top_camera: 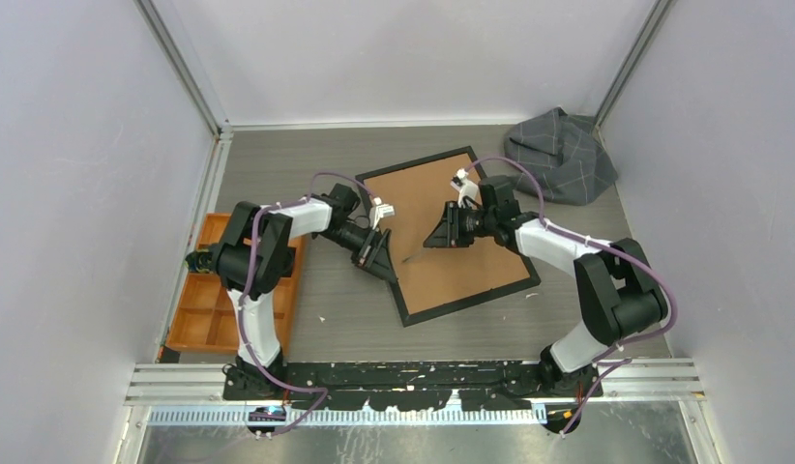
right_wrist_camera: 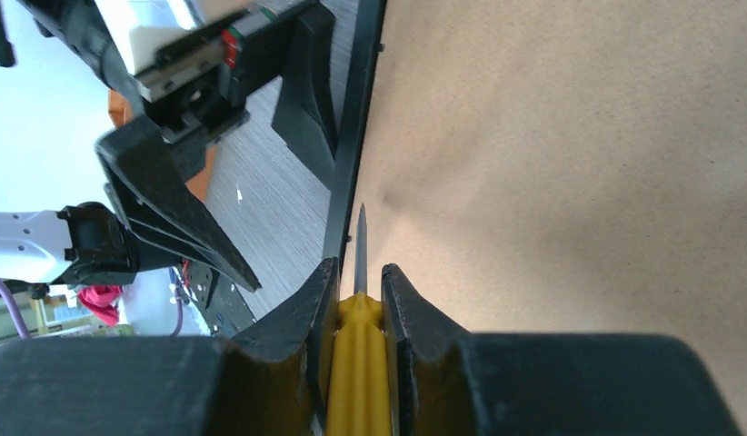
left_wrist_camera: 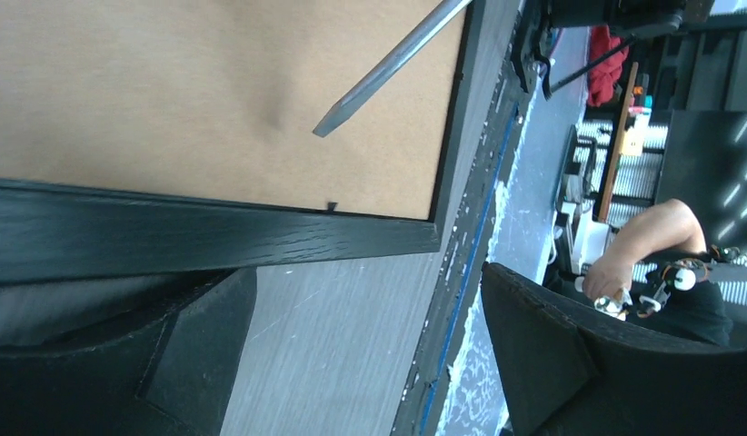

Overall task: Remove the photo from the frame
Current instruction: Release the photo frame item from the photo frame.

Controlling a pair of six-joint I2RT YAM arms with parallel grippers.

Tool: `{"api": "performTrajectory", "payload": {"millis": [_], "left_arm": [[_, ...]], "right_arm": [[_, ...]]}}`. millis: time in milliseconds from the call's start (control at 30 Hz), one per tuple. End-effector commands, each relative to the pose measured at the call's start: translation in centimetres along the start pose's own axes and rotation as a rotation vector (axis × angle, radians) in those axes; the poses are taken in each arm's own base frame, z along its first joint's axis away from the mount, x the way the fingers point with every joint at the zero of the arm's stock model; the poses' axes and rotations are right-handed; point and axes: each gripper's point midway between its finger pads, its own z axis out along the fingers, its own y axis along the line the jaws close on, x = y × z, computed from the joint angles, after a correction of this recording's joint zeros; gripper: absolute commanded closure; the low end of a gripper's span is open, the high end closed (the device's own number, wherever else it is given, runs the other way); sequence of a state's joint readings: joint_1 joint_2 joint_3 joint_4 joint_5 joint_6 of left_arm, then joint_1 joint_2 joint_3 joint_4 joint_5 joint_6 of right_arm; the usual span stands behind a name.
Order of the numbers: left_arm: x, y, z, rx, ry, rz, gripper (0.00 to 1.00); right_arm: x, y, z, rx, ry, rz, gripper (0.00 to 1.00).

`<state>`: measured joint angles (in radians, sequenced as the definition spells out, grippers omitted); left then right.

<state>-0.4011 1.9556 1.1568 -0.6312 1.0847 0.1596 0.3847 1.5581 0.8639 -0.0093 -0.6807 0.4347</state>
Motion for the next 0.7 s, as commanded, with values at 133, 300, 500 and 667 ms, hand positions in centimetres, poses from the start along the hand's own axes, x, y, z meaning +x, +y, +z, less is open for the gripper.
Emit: {"api": "performTrajectory", "payload": {"millis": [133,300,500,667], "left_arm": [[-3.7,2.9,-3.4,-0.22,-0.119,0.057,0.07],[-4.4,4.8,-3.8,-0.31,-0.125,0.013,0.09],[-5.5,6.9,-3.9,-0.384,-0.14,-0.062,0.1],[-5.4,8.2,-3.2,-0.387,-0.128,-0.128,0.13]], "right_arm": [[0.6,-0.2,0.7,-0.033,0.032,-0.023,0.99],[1.4,0.0,0.8,-0.058,0.058,-0.016,0.99],[2.2,0.4,1.3,-0.085,0.093,-0.014,0.99],[3.1,0.3,1.4,-0.082,0.131,0.002,0.99]]}}
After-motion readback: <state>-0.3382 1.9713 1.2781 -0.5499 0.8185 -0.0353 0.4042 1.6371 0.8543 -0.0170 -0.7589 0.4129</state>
